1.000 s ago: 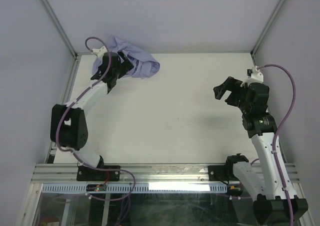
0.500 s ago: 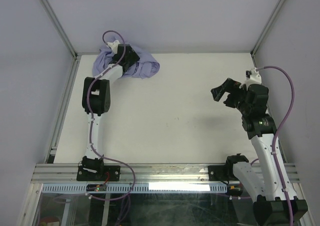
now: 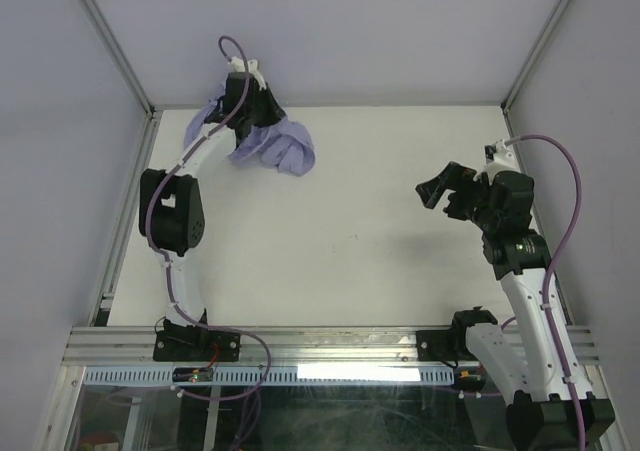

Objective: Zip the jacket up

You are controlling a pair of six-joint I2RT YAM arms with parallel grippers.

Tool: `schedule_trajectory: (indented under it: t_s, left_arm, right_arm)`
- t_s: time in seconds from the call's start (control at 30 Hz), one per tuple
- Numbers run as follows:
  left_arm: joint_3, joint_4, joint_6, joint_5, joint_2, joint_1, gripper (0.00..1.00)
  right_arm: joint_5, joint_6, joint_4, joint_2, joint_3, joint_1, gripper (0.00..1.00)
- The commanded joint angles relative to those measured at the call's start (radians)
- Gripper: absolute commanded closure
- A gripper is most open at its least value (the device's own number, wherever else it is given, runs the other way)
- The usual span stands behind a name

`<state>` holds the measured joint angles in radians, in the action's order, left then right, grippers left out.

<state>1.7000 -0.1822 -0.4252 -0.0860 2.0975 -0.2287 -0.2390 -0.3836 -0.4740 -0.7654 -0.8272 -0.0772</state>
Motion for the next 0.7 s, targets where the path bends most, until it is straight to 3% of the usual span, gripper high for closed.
schedule_trajectory:
  t_s: [0.0, 0.17, 0.33, 0.47, 0.6, 0.67]
  left_arm:
    - [0.155, -0.104, 0.115, -0.181, -0.198, -0.125, 1.0]
    - [0.396, -0.281, 0.145, -0.256, -0.266, -0.253, 1.0]
    - [0.493, -0.312, 0.091, -0.34, -0.376, -0.29, 1.0]
    - [0.342, -0.312, 0.079, -0.231, -0.525, -0.29, 1.0]
    - [0.028, -0.325, 0.075, -0.008, -0.704, -0.264, 1.0]
    - [-0.143, -0.329, 0.042, 0.072, -0.784, -0.23, 0.88]
  right_arm:
    - [-0.065, 0.003, 0.062, -0.014, -0.015, -0.006, 0.01]
    - [-0.093, 0.012, 0.063, -0.019, -0.045, -0.008, 0.01]
    - [-0.076, 0.046, 0.035, -0.018, -0.082, -0.01, 0.01]
    - [-0.083, 0.071, 0.009, -0.026, -0.107, -0.013, 0.01]
    - [-0.108, 0.094, -0.023, -0.026, -0.123, -0.016, 0.01]
    - [-0.123, 0.107, -0.04, -0.025, -0.123, -0.018, 0.01]
